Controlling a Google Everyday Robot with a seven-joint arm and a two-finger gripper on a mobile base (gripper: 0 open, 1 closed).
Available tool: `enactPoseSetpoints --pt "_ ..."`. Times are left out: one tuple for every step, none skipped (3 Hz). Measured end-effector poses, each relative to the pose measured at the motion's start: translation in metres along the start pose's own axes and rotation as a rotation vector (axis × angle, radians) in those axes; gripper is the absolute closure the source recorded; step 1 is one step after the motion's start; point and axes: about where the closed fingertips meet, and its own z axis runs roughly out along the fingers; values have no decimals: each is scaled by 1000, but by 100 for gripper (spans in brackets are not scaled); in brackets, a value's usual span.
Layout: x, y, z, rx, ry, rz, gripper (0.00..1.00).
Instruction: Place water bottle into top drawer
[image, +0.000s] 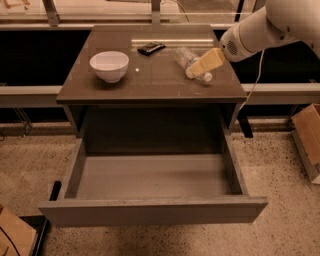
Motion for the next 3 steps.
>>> enactPoseSetpoints --pt "-2 -21 40 -5 -44 104 0" --pt "-1 -35 79 -29 -66 163 0" --pt "4 -47 113 -48 -71 209 0"
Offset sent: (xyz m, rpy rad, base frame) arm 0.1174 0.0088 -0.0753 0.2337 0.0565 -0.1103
